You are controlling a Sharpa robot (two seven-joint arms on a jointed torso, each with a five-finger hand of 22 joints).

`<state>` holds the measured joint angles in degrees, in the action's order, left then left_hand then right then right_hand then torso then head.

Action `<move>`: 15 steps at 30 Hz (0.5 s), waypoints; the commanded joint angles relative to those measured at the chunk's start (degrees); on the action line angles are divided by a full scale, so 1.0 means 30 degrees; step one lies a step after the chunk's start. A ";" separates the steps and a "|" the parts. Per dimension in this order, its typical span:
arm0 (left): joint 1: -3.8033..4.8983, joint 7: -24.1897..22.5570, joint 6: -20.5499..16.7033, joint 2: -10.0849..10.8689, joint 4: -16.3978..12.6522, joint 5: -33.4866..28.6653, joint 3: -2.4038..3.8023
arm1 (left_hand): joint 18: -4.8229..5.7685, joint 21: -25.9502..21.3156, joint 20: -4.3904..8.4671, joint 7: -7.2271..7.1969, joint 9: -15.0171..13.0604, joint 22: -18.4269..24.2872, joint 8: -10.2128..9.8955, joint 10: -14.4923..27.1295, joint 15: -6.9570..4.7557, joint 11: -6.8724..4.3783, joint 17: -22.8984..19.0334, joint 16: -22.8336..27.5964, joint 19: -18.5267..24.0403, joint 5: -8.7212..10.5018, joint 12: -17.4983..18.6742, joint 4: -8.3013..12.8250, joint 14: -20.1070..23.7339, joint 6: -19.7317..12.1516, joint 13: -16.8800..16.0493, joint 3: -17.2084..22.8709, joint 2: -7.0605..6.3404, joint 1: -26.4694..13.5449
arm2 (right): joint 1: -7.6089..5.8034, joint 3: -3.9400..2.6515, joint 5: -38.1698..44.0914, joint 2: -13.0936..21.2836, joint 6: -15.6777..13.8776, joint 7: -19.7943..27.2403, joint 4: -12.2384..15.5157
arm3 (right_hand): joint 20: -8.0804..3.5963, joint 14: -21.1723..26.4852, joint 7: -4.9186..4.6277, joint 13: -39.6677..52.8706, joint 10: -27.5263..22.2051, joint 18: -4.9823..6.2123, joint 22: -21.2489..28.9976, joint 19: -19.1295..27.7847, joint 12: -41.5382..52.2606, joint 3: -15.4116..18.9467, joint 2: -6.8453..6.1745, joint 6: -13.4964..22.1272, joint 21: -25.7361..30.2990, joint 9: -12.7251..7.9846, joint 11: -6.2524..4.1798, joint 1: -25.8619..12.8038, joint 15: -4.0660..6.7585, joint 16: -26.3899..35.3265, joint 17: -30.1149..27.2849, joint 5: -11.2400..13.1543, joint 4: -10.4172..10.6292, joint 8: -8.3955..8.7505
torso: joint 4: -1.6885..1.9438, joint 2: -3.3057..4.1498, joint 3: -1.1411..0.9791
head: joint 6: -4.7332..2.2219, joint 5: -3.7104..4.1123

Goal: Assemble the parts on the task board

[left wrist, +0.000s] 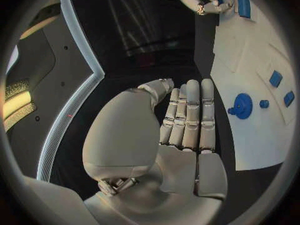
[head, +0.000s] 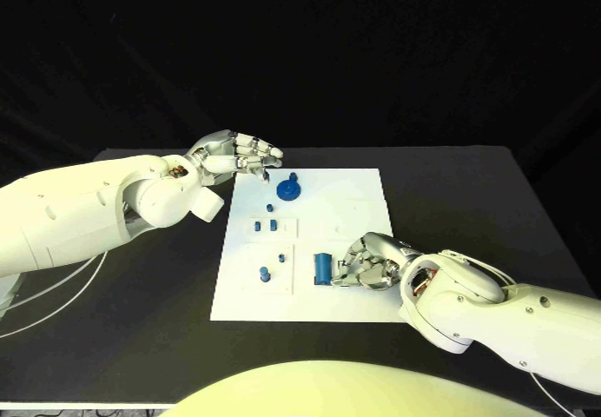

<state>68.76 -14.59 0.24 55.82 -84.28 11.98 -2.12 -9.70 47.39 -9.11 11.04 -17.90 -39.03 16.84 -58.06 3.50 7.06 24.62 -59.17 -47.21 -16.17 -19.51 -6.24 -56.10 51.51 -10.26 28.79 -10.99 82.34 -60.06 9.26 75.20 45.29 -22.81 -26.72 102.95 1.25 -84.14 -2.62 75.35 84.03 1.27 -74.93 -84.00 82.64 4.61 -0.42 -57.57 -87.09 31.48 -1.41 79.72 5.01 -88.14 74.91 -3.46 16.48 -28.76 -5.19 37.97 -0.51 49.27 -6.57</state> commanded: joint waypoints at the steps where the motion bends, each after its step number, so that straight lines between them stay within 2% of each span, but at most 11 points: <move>1: 0.0009 -0.0102 0.0321 -0.0012 -0.0045 0.0029 0.0009 | -0.0258 -0.0027 0.0003 -0.0025 0.0021 -0.0019 0.0104 0.0052 -0.0035 0.0079 0.0025 0.0069 -0.0152 -0.0088 0.0019 0.0034 0.0032 -0.0047 0.0015 0.0066 0.0156 0.0091 | 0.0026 -0.0003 0.0202 0.0216 -0.0118 0.0367 0.0188 | -0.0118 -0.1639 -0.0030 0.3234 0.0642 -0.0235 -0.4772 -0.1826 -0.0115 -0.0051 -0.0403 -0.0159 0.0007 -0.0033 -0.0008 -0.0478 0.0031 0.0068 0.3484 -0.0021 0.0089 0.0110 | 0.0002 0.0010 -0.0005 | 0.0025 0.0032; 5: 0.0008 -0.0133 0.0316 -0.0013 -0.0052 0.0030 0.0007 | -0.0258 -0.0027 0.0003 -0.0025 0.0021 -0.0019 0.0104 0.0052 -0.0035 0.0079 0.0025 0.0069 -0.0152 -0.0088 0.0019 0.0034 0.0032 -0.0047 0.0015 0.0066 0.0156 0.0091 | -0.0004 -0.0054 -0.0110 0.1007 -0.0782 0.0788 0.0633 | -0.0093 -0.1633 -0.0095 0.3145 0.0559 -0.0214 -0.4743 -0.1807 -0.0279 -0.0265 -0.0596 -0.0021 0.0118 -0.0107 0.0040 -0.0938 -0.0007 0.0085 0.3453 -0.0025 0.0080 0.0206 | -0.0001 -0.0008 0.0003 | 0.0017 0.0061; 9: 0.0007 -0.0211 0.0263 0.0004 -0.0092 0.0030 0.0002 | -0.0258 -0.0027 0.0003 -0.0025 0.0021 -0.0019 0.0104 0.0052 -0.0035 0.0079 0.0025 0.0069 -0.0152 -0.0088 0.0019 0.0034 0.0032 -0.0047 0.0015 0.0066 0.0156 0.0091 | -0.0197 -0.0135 -0.0793 0.2255 -0.1525 0.1461 0.1160 | 0.0038 -0.1594 -0.0381 0.3036 0.0418 -0.0152 -0.4656 -0.1742 -0.0503 -0.0829 -0.0888 0.0583 0.0459 -0.0346 0.0277 -0.1103 -0.0193 0.0171 0.3278 -0.0027 0.0043 0.0687 | -0.0025 -0.0017 0.0025 | -0.0012 0.0139; 11: 0.0007 -0.0309 0.0188 0.0022 -0.0144 0.0007 -0.0003 | -0.0244 -0.0015 0.0003 -0.0015 0.0023 -0.0041 0.0114 0.0040 -0.0023 0.0091 0.0030 0.0084 -0.0144 -0.0066 0.0008 0.0024 0.0033 -0.0040 0.0013 0.0041 0.0134 0.0038 | -0.0388 -0.0162 -0.1057 0.3171 -0.1789 0.1784 0.1414 | 0.0157 -0.1583 -0.0597 0.3022 0.0380 -0.0138 -0.4636 -0.1724 -0.0554 -0.1186 -0.1185 0.0957 0.0538 -0.0532 0.0462 -0.1134 -0.0342 0.0197 0.3235 -0.0025 0.0040 0.1083 | -0.0049 -0.0028 0.0038 | -0.0040 0.0188; 15: 0.0005 -0.0564 0.0063 0.0055 -0.0298 -0.0087 -0.0012 | -0.0225 -0.0164 -0.0055 -0.0018 0.0036 0.0036 0.0106 0.0072 0.0025 0.0110 0.0067 0.0067 -0.0102 -0.0014 0.0008 -0.0234 0.0008 -0.0097 0.0013 -0.0196 -0.0069 -0.0392 | -0.0549 -0.0179 -0.1067 0.4483 -0.1998 0.2015 0.1625 | 0.0296 -0.1581 -0.0788 0.2989 0.0333 -0.0138 -0.4636 -0.1721 -0.0637 -0.1658 -0.1615 0.1214 0.0540 -0.0738 0.0634 -0.1174 -0.0494 0.0205 0.3229 -0.0023 0.0033 0.1538 | -0.0067 -0.0031 0.0015 | -0.0103 0.0304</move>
<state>68.76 -14.83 0.21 56.01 -84.83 11.99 -2.18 -9.70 47.13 -9.11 11.04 -17.86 -39.04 16.84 -58.06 3.50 7.06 24.79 -59.17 -47.21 -16.17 -19.51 -6.70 -56.10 51.51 -10.26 28.33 -11.10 81.85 -61.72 8.70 73.06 58.26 -26.80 -23.35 107.51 1.88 -84.02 -5.07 74.96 84.03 1.26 -74.92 -84.01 80.89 -0.11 -4.94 -54.28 -85.75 29.31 0.23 76.13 3.88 -87.82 74.95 -3.46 16.59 -24.33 -5.31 37.90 -0.46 49.11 -5.89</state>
